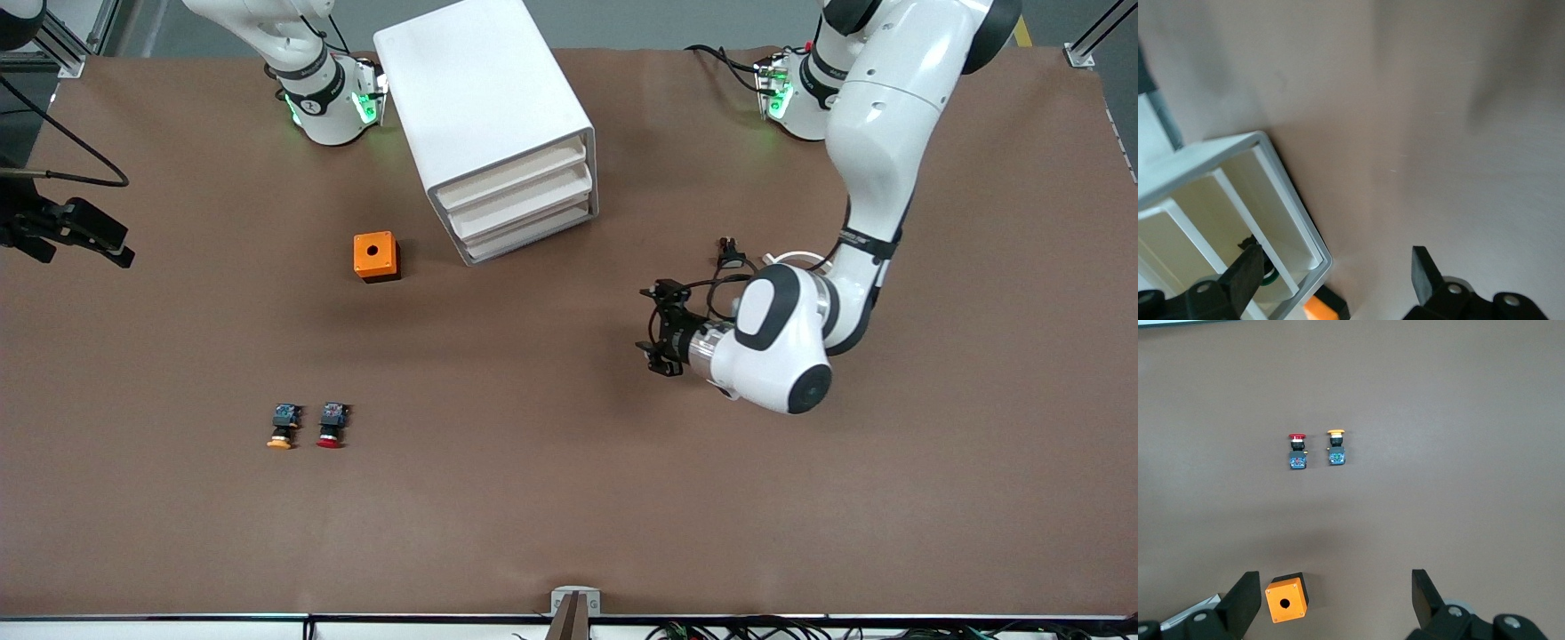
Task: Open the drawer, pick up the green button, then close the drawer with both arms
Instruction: 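Grip the drawer edge with the left gripper and pull it open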
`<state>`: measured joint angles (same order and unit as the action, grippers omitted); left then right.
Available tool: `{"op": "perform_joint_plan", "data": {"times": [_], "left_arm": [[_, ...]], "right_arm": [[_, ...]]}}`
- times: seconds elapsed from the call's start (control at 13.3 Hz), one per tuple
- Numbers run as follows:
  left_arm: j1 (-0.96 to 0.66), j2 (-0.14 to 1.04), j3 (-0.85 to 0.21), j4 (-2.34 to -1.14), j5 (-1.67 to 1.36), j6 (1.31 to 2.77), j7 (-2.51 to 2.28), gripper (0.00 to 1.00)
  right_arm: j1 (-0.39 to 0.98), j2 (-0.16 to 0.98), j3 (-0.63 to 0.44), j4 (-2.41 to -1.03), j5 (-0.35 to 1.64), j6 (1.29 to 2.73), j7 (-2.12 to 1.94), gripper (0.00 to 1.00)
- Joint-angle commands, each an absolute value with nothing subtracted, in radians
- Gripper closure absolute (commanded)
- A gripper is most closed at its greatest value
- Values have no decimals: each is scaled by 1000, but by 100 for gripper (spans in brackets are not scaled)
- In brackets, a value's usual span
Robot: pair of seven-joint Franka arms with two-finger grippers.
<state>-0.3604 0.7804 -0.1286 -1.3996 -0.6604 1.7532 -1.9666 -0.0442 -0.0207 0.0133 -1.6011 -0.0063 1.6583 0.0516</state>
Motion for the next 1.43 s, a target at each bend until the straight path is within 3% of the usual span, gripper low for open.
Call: {"op": "perform_joint_plan", "data": {"times": [0.0,0.23,0.38,0.53,0.75,1.13,1.28,1.35], "left_arm": [[-441,828,-121,-1396,-698,1747,-2153,2],[-515,880,-121,-1393,-779,1692,-2253,11],[-540,905,-123,-1391,-849,1661,-2253,37],[-567,923,-121,-1391,-931,1635,-2253,40],[-588,982,-123,-1390,-1037,1609,-2253,55],[-632,1000,-123,-1391,-1116,1572,-2261,60],[-637,1008,-123,-1391,-1141,1569,-2272,72],[-637,1014,-123,-1391,-1144,1569,-2272,83]], "right_arm": [[-64,-23,25,-1597,-6,1649,45,0],[-61,-20,25,-1597,-6,1651,48,0],[-61,-17,25,-1597,-6,1643,49,0],[-61,-8,25,-1601,-6,1649,48,0],[-54,31,29,-1601,-6,1655,72,2],[-41,121,70,-1595,61,1706,295,2],[-44,158,139,-1591,71,1713,481,2],[-48,176,188,-1591,69,1733,589,2]]}}
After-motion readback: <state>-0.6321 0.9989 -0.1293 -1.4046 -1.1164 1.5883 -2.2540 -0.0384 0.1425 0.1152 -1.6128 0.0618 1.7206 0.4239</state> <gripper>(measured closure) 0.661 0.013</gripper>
